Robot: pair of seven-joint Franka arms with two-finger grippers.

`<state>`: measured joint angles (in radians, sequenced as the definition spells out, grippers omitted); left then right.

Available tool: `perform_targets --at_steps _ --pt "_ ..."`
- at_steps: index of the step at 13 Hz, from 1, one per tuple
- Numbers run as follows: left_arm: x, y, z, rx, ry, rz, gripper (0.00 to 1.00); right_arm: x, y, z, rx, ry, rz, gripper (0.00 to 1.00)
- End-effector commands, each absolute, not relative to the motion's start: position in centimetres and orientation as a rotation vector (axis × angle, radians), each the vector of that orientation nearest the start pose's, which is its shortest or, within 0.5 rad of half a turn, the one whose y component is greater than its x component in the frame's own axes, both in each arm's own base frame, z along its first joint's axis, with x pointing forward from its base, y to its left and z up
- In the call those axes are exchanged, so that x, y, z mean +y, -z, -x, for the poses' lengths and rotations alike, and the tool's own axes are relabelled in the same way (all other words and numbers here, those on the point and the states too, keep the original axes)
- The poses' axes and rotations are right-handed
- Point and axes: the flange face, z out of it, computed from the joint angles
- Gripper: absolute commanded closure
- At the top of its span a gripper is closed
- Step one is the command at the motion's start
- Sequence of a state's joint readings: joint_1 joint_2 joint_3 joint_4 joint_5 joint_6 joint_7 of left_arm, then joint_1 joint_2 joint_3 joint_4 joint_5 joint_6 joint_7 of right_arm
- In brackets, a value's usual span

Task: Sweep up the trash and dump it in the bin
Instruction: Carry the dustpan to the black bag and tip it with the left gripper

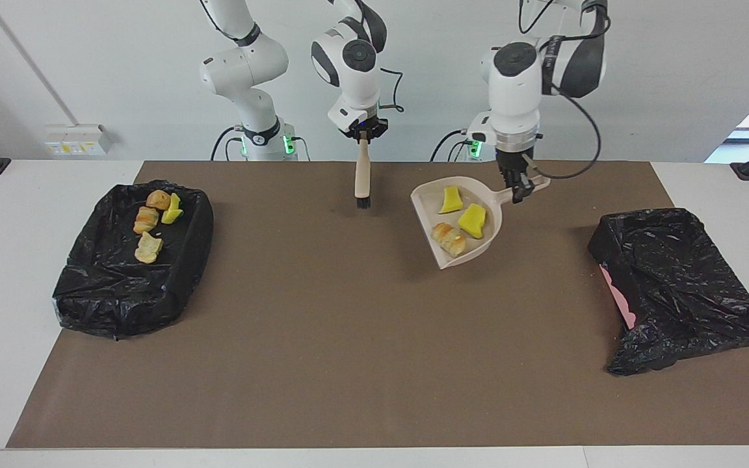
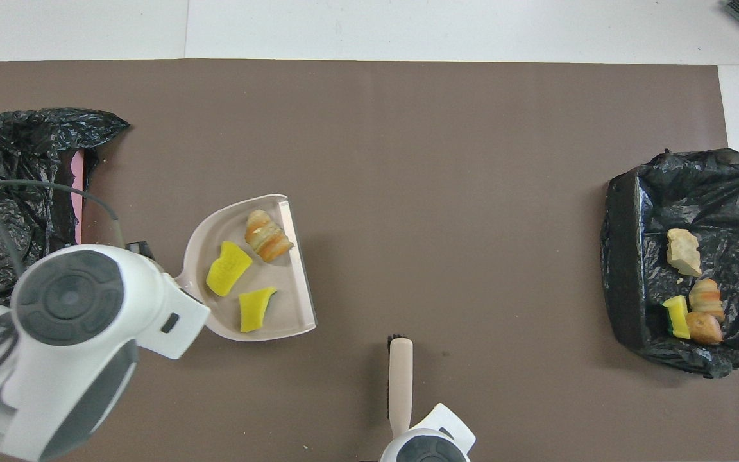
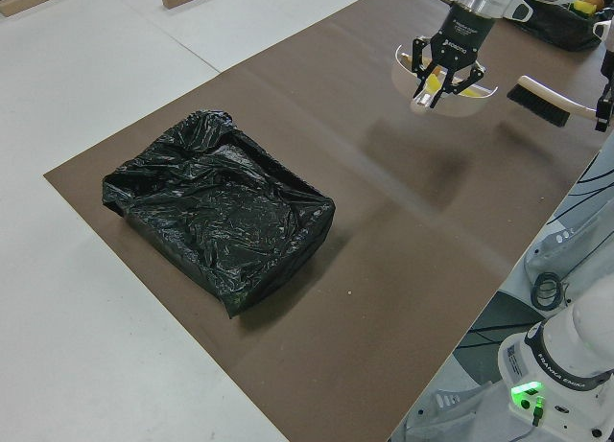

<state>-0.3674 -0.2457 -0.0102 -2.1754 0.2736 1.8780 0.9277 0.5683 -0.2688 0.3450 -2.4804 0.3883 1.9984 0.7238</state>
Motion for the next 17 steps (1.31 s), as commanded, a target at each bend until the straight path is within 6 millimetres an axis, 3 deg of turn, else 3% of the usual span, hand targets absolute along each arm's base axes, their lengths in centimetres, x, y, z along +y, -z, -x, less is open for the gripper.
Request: perform_targets --at_steps 1,3,7,11,13,14,15,17 --pt "-8.5 -52.5 -46.3 1.852 -0.178 2.239 1.0 36.4 -34.0 -23.5 0.11 -0.507 3.105 1.0" --pt "-1.5 -54.7 -47.5 1.83 -0.175 2.256 1.0 36.2 -33.2 -23.3 0.084 -0.512 3.133 1.0" --pt "11.2 -57.1 -47.3 1.839 -0.204 2.247 1.0 35.8 -32.3 -22.5 -0.001 -0.481 3.188 1.0" --pt "20.3 -59.4 -47.3 1.623 -0.175 2.363 1.0 36.0 -31.6 -22.8 -0.007 -0.465 3.186 1.0" --pt "23.6 -60.1 -48.4 1.611 -0.172 2.325 1.0 36.1 -31.5 -22.9 -0.012 -0.464 3.189 0.79" --pt "24.7 -60.0 -48.8 1.613 -0.175 2.294 1.0 36.2 -31.7 -22.9 -0.025 -0.448 3.194 0.33" --pt "25.6 -59.8 -48.9 1.604 -0.236 2.24 1.0 36.3 -31.9 -23.2 -0.044 -0.422 3.205 0.0" --pt "26.6 -59.3 -49.4 1.607 -0.401 2.116 1.0 37.2 -33.0 -25.1 -0.032 -0.378 3.188 0.0"
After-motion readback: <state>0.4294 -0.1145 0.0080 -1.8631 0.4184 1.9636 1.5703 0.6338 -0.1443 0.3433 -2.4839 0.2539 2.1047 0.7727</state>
